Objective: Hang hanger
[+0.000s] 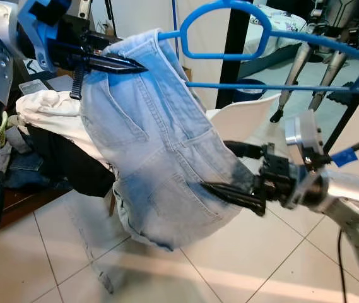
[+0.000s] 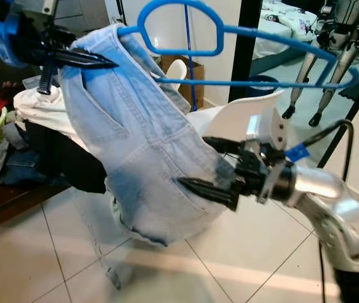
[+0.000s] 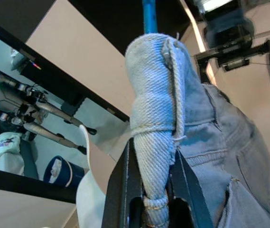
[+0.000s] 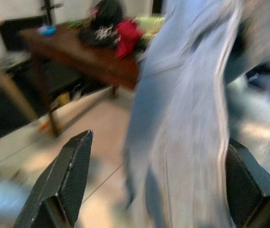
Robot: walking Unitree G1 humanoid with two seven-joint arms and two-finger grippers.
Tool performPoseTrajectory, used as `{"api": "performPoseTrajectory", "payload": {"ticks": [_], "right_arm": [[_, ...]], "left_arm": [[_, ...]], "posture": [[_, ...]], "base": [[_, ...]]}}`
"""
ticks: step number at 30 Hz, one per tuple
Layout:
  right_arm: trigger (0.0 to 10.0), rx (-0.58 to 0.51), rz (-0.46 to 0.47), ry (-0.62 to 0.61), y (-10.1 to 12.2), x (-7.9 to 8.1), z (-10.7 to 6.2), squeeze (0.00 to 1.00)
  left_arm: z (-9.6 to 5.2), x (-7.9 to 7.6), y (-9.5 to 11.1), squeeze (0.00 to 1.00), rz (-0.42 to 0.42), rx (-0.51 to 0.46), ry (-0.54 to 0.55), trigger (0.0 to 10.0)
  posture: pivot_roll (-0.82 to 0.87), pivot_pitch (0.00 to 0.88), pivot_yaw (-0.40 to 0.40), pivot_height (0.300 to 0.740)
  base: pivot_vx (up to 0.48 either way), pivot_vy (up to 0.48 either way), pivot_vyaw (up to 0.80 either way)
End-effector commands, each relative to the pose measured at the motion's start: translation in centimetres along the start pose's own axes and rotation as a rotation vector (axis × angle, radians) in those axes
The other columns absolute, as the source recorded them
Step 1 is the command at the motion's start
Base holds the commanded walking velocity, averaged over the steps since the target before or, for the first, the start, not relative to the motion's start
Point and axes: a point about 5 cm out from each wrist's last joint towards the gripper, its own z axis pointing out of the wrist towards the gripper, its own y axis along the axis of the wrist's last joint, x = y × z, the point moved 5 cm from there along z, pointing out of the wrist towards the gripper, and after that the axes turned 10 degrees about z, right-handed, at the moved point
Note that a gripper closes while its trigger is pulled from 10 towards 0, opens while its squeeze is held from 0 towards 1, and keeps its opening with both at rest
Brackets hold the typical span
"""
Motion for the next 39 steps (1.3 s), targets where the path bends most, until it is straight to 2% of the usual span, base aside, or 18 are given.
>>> {"api": "performPoseTrajectory", "payload": {"ticks": [1, 4, 9, 16, 17, 18, 19, 22, 25, 26, 27, 29, 30, 32, 35, 36, 39], "right_arm": [[10.0, 0.073, 0.014, 0.056, -1.0, 1.0, 0.1, 0.00], [10.0, 0.232, 0.014, 0.064, -4.1, 1.4, 0.2, 0.00], [10.0, 0.270, -0.005, 0.047, -4.8, 1.1, 0.4, 0.00], [10.0, 0.360, -0.063, -0.036, -6.0, -0.4, -0.1, 0.00], [1.8, 0.353, -0.071, -0.073, -5.9, -1.1, -0.3, 0.00], [1.8, 0.353, -0.071, -0.073, -5.9, -1.1, -0.3, 0.00], [0.0, 0.351, -0.076, -0.105, -5.8, -1.7, -0.9, 0.00], [0.0, 0.321, -0.074, -0.204, -5.2, -3.3, -2.7, 0.00], [0.0, 0.305, -0.076, -0.241, -4.9, -3.8, -3.3, 0.00], [0.0, 0.257, -0.072, -0.280, -4.1, -4.3, -3.9, 0.00], [0.0, 0.257, -0.072, -0.280, -4.1, -4.3, -3.9, 0.00], [0.0, 0.119, -0.058, -0.357, -2.0, -5.3, -5.4, 0.00], [0.0, 0.119, -0.058, -0.357, -2.0, -5.3, -5.4, 0.00], [0.0, 0.009, -0.047, -0.396, -0.4, -5.7, -6.6, 0.00], [0.0, -0.015, -0.046, -0.399, -0.1, -5.7, -6.9, 0.00], [0.0, -0.063, -0.043, -0.413, 0.5, -5.9, -7.5, 0.00], [0.0, -0.107, -0.043, -0.430, 1.1, -6.2, -8.1, 0.00]], "left_arm": [[-0.7, 0.2, 0.9, 0.00, 0.036, -0.001, -0.025, 10.0], [-0.7, 0.3, 1.1, 0.00, 0.042, -0.009, -0.022, 10.0], [-0.7, 0.5, 1.3, 0.00, 0.048, -0.015, -0.018, 10.0], [-0.9, 0.9, 1.5, 0.00, 0.058, -0.014, -0.006, 10.0], [-1.1, 0.9, 1.4, 0.00, 0.057, -0.009, 0.000, 10.0], [-1.1, 0.9, 1.4, 0.00, 0.057, -0.009, 0.000, 10.0], [-1.3, 1.0, 1.2, 0.00, 0.056, 0.000, 0.007, 10.0], [-2.0, 1.0, 0.7, 0.00, 0.043, 0.028, 0.026, 10.0], [-2.2, 0.9, 0.5, 0.00, 0.037, 0.038, 0.032, 10.0], [-2.5, 0.9, 0.3, 0.00, 0.029, 0.049, 0.037, 10.0], [-2.5, 0.9, 0.3, 0.00, 0.029, 0.049, 0.037, 10.0], [-3.1, 0.7, -0.2, 0.00, 0.010, 0.063, 0.051, 10.0], [-3.1, 0.7, -0.2, 0.00, 0.010, 0.063, 0.051, 10.0], [-3.4, 0.6, -0.5, 0.00, -0.002, 0.068, 0.064, 10.0], [-3.5, 0.6, -0.5, 0.00, -0.003, 0.069, 0.067, 10.0], [-3.7, 0.6, -0.5, 0.00, -0.006, 0.067, 0.077, 10.0], [-3.9, 0.7, -0.6, 0.00, -0.010, 0.065, 0.089, 10.0]], "posture": [[0.00, 0.032, 0.040, 0.740], [0.00, 0.033, 0.040, 0.740], [0.00, 0.033, 0.040, 0.740], [0.00, 0.032, 0.039, 0.740], [0.00, 0.031, 0.038, 0.740], [0.00, 0.031, 0.038, 0.740], [0.00, 0.030, 0.035, 0.740], [0.00, 0.029, 0.035, 0.740], [0.00, 0.028, 0.035, 0.740], [0.00, 0.027, 0.035, 0.740], [0.00, 0.027, 0.035, 0.740], [-0.01, 0.027, 0.035, 0.740], [-0.01, 0.027, 0.035, 0.740], [-0.01, 0.023, 0.032, 0.740], [-0.01, 0.023, 0.032, 0.740], [-0.01, 0.021, 0.033, 0.740], [-0.01, 0.019, 0.032, 0.740]], "base": [[0.000, 0.000, 0.00], [0.000, 0.000, 0.00], [0.000, 0.000, 0.00], [0.000, 0.000, 0.00], [0.000, 0.000, 0.00], [0.000, 0.000, 0.00], [0.000, 0.000, 0.00], [0.000, 0.000, 0.00], [0.000, 0.000, 0.00], [0.000, 0.000, 0.00], [0.000, 0.000, 0.00], [0.000, 0.000, 0.00], [0.000, 0.000, 0.00], [0.000, 0.000, 0.00], [0.000, 0.000, 0.00], [0.000, 0.000, 0.00], [0.000, 0.000, 0.00]]}}
